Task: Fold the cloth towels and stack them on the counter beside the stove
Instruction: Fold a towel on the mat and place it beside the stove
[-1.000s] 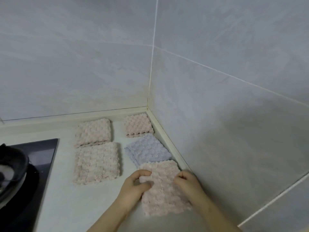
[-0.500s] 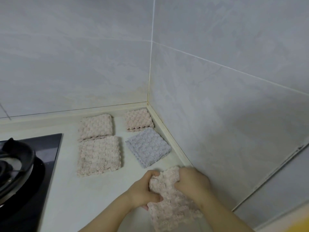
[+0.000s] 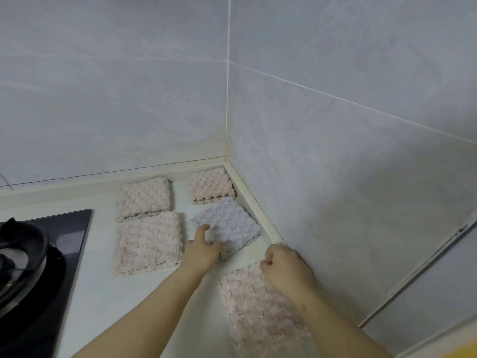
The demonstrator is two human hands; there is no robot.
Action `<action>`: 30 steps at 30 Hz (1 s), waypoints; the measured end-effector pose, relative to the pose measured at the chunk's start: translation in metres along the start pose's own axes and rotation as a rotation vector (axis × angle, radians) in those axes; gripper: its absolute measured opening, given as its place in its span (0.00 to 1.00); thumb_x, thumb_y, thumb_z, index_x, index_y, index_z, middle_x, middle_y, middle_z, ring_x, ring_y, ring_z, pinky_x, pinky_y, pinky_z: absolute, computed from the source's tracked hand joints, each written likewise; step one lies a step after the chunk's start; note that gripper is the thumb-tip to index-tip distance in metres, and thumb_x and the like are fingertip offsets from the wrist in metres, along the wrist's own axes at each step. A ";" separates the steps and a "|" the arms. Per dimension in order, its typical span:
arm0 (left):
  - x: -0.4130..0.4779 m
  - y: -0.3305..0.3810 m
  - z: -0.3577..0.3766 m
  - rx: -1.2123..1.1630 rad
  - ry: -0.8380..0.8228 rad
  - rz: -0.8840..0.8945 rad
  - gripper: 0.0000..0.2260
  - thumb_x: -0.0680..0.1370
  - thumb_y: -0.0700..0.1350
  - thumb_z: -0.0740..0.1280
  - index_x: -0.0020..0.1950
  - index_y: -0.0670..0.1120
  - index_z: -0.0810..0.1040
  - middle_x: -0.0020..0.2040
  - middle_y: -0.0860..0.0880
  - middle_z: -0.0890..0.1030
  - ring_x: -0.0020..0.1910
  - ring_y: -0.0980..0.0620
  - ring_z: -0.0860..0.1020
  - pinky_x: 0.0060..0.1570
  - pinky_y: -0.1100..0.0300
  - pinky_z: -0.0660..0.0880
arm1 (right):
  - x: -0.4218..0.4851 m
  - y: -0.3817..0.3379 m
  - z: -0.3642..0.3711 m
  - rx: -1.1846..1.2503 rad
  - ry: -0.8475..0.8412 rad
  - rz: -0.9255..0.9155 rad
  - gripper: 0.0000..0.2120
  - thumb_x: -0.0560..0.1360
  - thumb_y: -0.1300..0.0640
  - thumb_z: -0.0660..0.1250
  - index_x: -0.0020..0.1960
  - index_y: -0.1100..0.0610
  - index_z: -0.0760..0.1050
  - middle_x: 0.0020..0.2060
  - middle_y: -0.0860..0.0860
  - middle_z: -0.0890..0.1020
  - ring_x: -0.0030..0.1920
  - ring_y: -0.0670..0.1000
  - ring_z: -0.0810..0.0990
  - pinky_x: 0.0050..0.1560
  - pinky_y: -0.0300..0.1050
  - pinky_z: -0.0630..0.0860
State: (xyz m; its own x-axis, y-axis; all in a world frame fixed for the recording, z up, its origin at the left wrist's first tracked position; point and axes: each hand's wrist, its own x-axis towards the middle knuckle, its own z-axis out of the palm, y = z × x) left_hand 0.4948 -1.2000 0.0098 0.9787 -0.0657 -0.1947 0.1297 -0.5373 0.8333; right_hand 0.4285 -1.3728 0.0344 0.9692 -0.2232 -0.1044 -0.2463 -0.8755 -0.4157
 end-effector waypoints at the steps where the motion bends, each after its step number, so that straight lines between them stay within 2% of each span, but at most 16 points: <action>1: 0.008 0.000 0.002 0.023 -0.011 -0.028 0.27 0.76 0.53 0.62 0.73 0.57 0.57 0.66 0.40 0.67 0.55 0.43 0.73 0.58 0.54 0.69 | 0.003 -0.001 0.000 0.019 0.004 -0.001 0.12 0.76 0.52 0.59 0.57 0.54 0.73 0.55 0.49 0.78 0.54 0.53 0.77 0.50 0.43 0.75; 3: 0.020 0.000 0.009 0.112 -0.052 -0.043 0.29 0.75 0.55 0.61 0.74 0.61 0.54 0.69 0.39 0.63 0.62 0.39 0.70 0.65 0.49 0.67 | 0.009 -0.003 0.001 0.051 0.010 0.003 0.15 0.76 0.52 0.59 0.61 0.52 0.72 0.58 0.49 0.77 0.56 0.53 0.77 0.51 0.42 0.74; 5: 0.028 -0.001 0.017 0.178 -0.114 -0.031 0.28 0.77 0.53 0.60 0.74 0.61 0.53 0.69 0.40 0.61 0.64 0.40 0.68 0.65 0.53 0.66 | 0.014 -0.005 0.002 0.071 0.012 0.006 0.15 0.76 0.52 0.59 0.61 0.52 0.72 0.58 0.50 0.77 0.55 0.53 0.77 0.50 0.41 0.73; 9: 0.044 -0.004 0.024 0.351 -0.204 -0.016 0.24 0.75 0.58 0.58 0.71 0.57 0.62 0.69 0.45 0.61 0.62 0.43 0.67 0.65 0.53 0.66 | 0.024 -0.007 0.004 0.056 0.003 -0.015 0.12 0.75 0.53 0.60 0.56 0.53 0.74 0.55 0.51 0.78 0.54 0.53 0.77 0.49 0.42 0.74; 13: 0.061 0.000 0.016 0.255 -0.231 -0.021 0.24 0.79 0.43 0.58 0.74 0.51 0.59 0.71 0.43 0.57 0.56 0.45 0.70 0.60 0.57 0.69 | 0.031 -0.007 0.005 0.044 -0.024 -0.039 0.13 0.76 0.53 0.59 0.58 0.54 0.74 0.56 0.52 0.77 0.54 0.54 0.77 0.49 0.43 0.74; 15: 0.067 0.001 0.012 0.264 -0.252 0.005 0.24 0.78 0.38 0.58 0.75 0.48 0.59 0.73 0.41 0.55 0.61 0.44 0.68 0.57 0.61 0.66 | 0.033 -0.007 0.005 0.036 -0.032 -0.049 0.13 0.76 0.53 0.59 0.58 0.54 0.74 0.56 0.52 0.77 0.54 0.54 0.77 0.49 0.43 0.74; 18: 0.071 0.001 0.008 0.260 -0.289 0.003 0.25 0.77 0.35 0.59 0.74 0.46 0.60 0.72 0.41 0.56 0.71 0.42 0.60 0.66 0.59 0.62 | 0.035 -0.006 0.006 0.046 -0.029 -0.055 0.13 0.76 0.53 0.59 0.58 0.54 0.74 0.57 0.52 0.77 0.55 0.54 0.77 0.50 0.43 0.74; 21: 0.064 0.001 0.005 0.254 -0.263 0.022 0.27 0.77 0.39 0.62 0.74 0.49 0.59 0.70 0.42 0.59 0.67 0.43 0.66 0.67 0.54 0.64 | 0.034 -0.005 0.006 0.058 -0.017 -0.056 0.13 0.76 0.53 0.59 0.58 0.53 0.74 0.57 0.52 0.76 0.54 0.54 0.77 0.49 0.42 0.74; 23: 0.052 0.003 0.004 0.328 -0.137 0.059 0.26 0.77 0.43 0.62 0.74 0.50 0.59 0.71 0.43 0.59 0.66 0.43 0.67 0.67 0.52 0.65 | 0.031 -0.003 0.007 0.066 0.003 -0.073 0.09 0.76 0.54 0.60 0.53 0.53 0.74 0.54 0.52 0.76 0.51 0.54 0.77 0.47 0.42 0.73; 25: 0.032 0.006 0.003 0.405 -0.022 0.119 0.23 0.77 0.47 0.62 0.71 0.50 0.62 0.69 0.45 0.62 0.66 0.44 0.67 0.64 0.55 0.66 | 0.026 0.000 0.007 0.075 0.023 -0.094 0.03 0.75 0.55 0.61 0.47 0.52 0.72 0.52 0.51 0.75 0.49 0.54 0.77 0.46 0.43 0.73; 26: 0.023 0.007 0.003 0.412 -0.028 0.150 0.20 0.78 0.48 0.62 0.69 0.50 0.66 0.66 0.45 0.65 0.64 0.45 0.69 0.61 0.57 0.66 | 0.022 0.002 0.006 0.075 0.021 -0.104 0.03 0.74 0.54 0.62 0.47 0.52 0.72 0.51 0.51 0.75 0.48 0.53 0.77 0.46 0.43 0.73; 28: 0.007 0.007 0.003 0.384 -0.172 0.170 0.18 0.76 0.53 0.65 0.63 0.47 0.72 0.56 0.47 0.73 0.55 0.48 0.74 0.55 0.59 0.70 | 0.014 0.006 0.005 0.052 -0.030 -0.129 0.10 0.72 0.53 0.64 0.52 0.52 0.74 0.50 0.50 0.74 0.47 0.52 0.76 0.43 0.40 0.70; 30: -0.007 0.007 0.004 0.364 -0.365 0.101 0.22 0.72 0.59 0.69 0.59 0.47 0.74 0.48 0.51 0.75 0.48 0.53 0.74 0.50 0.61 0.71 | 0.007 0.009 0.005 0.010 -0.089 -0.161 0.15 0.71 0.53 0.65 0.57 0.53 0.74 0.44 0.48 0.73 0.46 0.53 0.77 0.40 0.38 0.67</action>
State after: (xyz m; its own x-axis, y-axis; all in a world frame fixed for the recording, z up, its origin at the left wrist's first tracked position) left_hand 0.4877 -1.2066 0.0146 0.8556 -0.3865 -0.3444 -0.0902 -0.7664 0.6360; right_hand 0.4331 -1.3803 0.0257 0.9926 -0.0410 -0.1147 -0.0880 -0.8925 -0.4423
